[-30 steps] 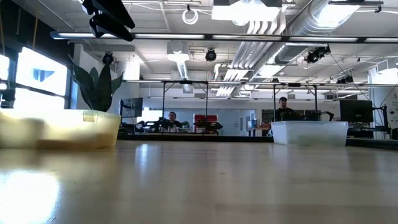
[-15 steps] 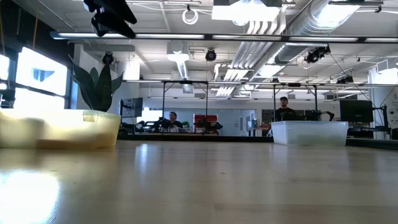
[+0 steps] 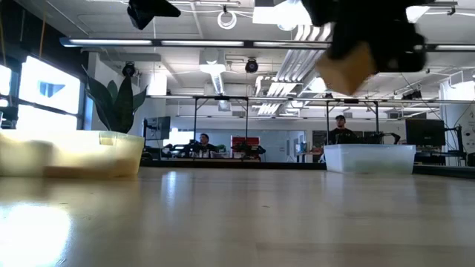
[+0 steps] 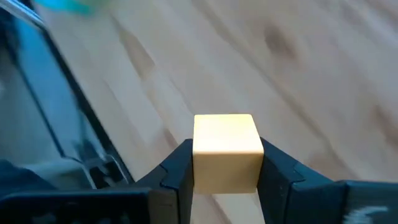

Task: Sort & place blocks by color
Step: Put the yellow block into the green bin

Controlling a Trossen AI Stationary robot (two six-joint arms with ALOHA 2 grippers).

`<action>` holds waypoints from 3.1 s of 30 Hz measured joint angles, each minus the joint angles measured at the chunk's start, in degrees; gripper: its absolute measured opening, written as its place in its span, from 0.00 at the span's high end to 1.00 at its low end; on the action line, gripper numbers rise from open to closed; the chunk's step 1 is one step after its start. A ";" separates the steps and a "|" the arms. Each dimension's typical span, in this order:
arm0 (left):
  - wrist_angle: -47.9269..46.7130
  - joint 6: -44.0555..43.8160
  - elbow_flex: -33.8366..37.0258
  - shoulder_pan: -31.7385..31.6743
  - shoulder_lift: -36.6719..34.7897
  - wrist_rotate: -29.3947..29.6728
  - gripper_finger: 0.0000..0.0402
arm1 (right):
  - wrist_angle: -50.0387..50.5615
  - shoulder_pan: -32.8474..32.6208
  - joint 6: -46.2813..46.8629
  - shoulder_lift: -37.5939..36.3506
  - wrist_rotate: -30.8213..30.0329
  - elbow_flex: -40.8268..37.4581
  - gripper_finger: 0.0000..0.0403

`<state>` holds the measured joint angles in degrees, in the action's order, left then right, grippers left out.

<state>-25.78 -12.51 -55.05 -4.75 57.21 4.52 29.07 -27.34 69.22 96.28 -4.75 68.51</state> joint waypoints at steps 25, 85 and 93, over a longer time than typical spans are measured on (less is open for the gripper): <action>12.41 22.40 -0.05 9.22 2.38 8.13 0.47 | -40.78 18.74 -17.23 -5.42 4.39 0.00 0.74; 19.97 38.71 -0.02 9.25 8.85 17.66 0.47 | -47.62 25.05 -14.11 -5.06 3.80 0.07 0.74; 19.59 38.20 0.07 7.32 10.93 17.66 0.60 | -46.97 25.05 -14.21 -5.08 3.89 0.07 0.74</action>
<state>-6.19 25.68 -54.98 2.57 68.14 22.17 -17.89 -2.28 55.00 91.20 -0.86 68.58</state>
